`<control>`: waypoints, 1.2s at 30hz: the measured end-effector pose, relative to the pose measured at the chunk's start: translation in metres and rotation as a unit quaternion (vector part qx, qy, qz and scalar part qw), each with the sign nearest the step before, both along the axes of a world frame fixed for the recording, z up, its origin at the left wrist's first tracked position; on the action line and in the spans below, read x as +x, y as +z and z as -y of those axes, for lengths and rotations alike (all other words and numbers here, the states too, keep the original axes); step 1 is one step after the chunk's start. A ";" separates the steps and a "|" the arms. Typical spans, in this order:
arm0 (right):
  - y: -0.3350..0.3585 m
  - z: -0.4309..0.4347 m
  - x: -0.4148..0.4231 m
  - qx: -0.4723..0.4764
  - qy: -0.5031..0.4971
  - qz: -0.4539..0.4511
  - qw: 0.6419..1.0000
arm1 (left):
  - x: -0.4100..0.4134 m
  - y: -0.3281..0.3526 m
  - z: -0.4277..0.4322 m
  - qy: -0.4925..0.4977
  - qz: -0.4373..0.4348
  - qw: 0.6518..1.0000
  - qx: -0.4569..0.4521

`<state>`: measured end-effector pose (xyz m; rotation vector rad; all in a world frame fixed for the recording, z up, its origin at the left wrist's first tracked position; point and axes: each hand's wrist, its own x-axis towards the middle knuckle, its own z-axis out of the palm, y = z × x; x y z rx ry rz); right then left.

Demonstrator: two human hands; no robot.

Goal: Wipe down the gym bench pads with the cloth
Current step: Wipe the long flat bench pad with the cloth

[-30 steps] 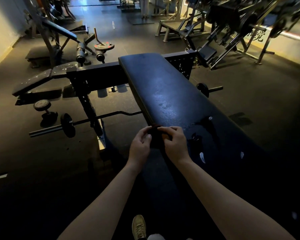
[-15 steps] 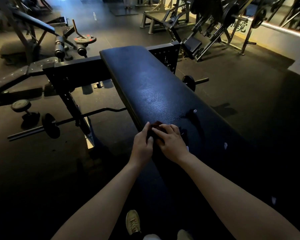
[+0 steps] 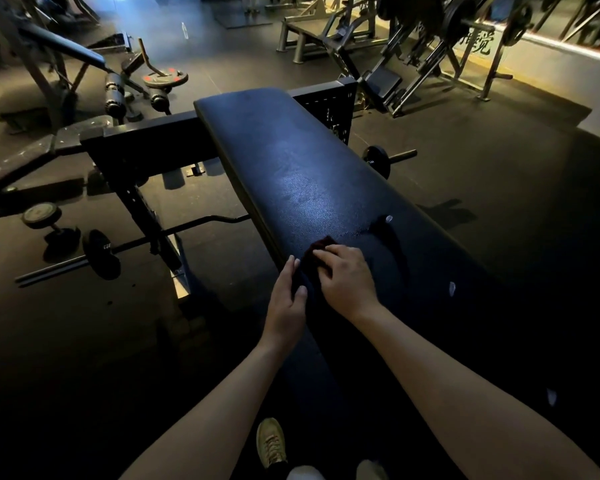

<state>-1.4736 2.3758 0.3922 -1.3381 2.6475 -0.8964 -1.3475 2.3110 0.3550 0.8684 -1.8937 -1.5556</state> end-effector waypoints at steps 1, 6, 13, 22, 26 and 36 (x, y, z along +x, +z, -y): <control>0.000 -0.001 0.005 0.002 0.016 -0.008 1.000 | -0.002 0.001 -0.001 0.007 0.001 1.000 -0.010; -0.003 -0.016 -0.009 0.031 0.077 -0.042 0.996 | -0.005 0.001 -0.001 0.002 0.048 0.992 -0.121; -0.004 -0.016 -0.027 0.011 -0.032 0.000 0.999 | -0.006 0.003 0.002 -0.021 0.116 0.967 -0.225; -0.003 -0.030 -0.008 0.037 0.039 -0.044 0.998 | -0.036 0.019 0.003 -0.043 0.141 0.961 -0.232; -0.002 -0.034 -0.041 0.056 -0.039 -0.054 0.996 | -0.037 0.010 0.002 -0.034 0.174 0.936 -0.303; -0.005 -0.018 -0.045 0.046 0.003 -0.046 0.998 | -0.071 0.025 0.028 -0.059 0.238 0.912 -0.328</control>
